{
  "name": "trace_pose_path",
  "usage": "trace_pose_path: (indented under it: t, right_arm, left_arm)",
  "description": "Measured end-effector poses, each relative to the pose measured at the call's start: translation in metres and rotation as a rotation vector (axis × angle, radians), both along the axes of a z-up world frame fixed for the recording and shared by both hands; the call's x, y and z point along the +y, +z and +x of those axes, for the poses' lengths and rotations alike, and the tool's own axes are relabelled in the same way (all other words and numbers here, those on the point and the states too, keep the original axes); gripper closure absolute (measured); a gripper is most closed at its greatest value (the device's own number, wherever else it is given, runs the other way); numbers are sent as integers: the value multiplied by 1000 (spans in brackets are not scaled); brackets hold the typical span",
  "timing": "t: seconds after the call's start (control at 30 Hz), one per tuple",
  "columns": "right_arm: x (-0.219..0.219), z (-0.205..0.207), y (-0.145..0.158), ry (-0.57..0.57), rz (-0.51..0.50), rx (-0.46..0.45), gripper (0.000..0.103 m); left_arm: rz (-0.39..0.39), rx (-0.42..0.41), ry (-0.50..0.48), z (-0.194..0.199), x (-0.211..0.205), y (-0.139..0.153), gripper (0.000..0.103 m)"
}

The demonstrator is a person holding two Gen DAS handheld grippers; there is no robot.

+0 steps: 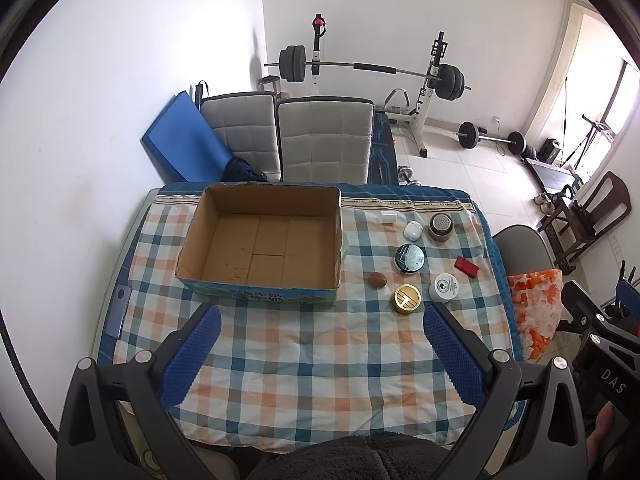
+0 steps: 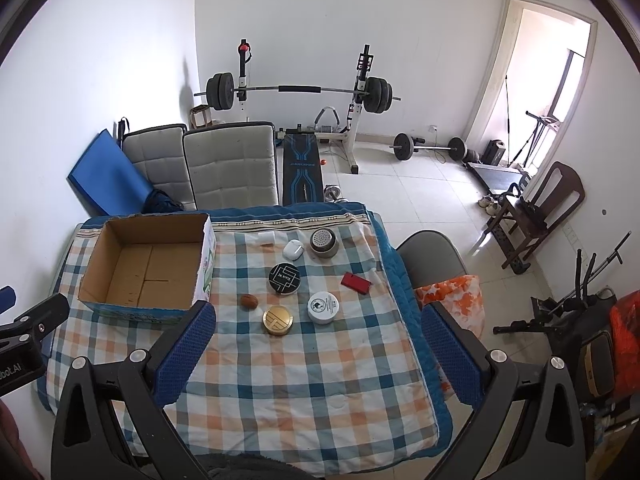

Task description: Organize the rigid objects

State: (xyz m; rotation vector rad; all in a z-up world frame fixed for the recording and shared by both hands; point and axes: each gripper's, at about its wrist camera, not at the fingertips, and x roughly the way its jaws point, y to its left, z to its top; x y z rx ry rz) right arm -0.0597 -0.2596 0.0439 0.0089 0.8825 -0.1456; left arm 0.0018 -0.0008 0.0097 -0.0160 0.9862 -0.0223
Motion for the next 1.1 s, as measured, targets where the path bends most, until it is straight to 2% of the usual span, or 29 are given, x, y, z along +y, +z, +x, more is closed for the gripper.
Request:
trace_pose_path:
  t: [0.33, 1.1]
  right_arm:
    - [-1, -1, 2, 3, 4, -1, 0]
    - [3, 1, 5, 17, 17, -8, 0]
  left_arm:
    - [-1, 2, -1, 0, -1, 8, 0]
    - [-1, -10, 2, 2, -3, 6, 0]
